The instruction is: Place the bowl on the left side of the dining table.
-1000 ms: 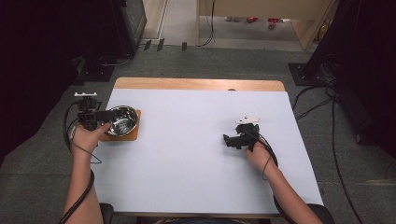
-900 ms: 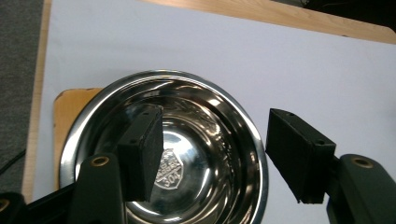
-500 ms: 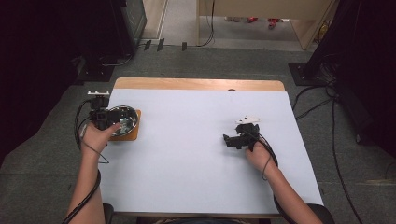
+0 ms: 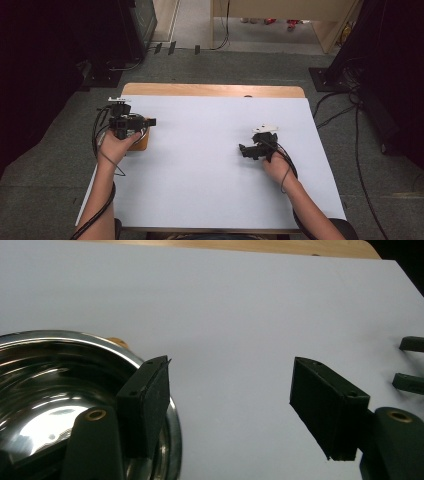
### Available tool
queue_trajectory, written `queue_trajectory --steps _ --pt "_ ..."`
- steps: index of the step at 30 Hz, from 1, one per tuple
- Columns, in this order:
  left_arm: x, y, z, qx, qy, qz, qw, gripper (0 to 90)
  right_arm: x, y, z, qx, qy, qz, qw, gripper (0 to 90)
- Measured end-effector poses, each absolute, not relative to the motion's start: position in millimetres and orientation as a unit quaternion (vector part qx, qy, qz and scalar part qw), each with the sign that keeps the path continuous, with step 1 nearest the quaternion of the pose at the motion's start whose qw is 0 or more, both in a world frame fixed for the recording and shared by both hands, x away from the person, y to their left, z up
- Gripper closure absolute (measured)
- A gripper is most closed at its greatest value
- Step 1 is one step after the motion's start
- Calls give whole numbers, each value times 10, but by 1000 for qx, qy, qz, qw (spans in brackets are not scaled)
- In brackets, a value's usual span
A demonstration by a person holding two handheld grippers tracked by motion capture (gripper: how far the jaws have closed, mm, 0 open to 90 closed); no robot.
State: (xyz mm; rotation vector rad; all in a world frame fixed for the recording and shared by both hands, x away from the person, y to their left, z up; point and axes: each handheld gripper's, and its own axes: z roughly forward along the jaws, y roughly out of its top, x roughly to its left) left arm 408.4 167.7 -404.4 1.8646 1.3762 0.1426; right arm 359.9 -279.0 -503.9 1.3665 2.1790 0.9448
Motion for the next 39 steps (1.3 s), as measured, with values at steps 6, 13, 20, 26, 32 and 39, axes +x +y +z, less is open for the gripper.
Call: queue_trajectory --steps 6,13,20,26,32,39 --pt "4080 1535 -4071 743 534 47 400 323 3599 -2790 -5039 489 779 338 200 57" --pt "4063 1361 -4123 756 515 42 403 318 3599 -2790 -5039 489 779 338 200 57" --pt "4047 1232 -4182 763 500 35 408 318 3598 -2790 -5039 490 779 337 199 57" --pt "4024 1065 -4259 779 483 35 399 318 3597 -2789 -5038 490 779 337 199 57" --pt "4011 928 -4345 789 465 36 401 314 3597 -2789 -5039 490 779 337 199 57" --pt "3987 793 -4431 802 447 30 395 303 3598 -2789 -5039 490 779 337 199 57"
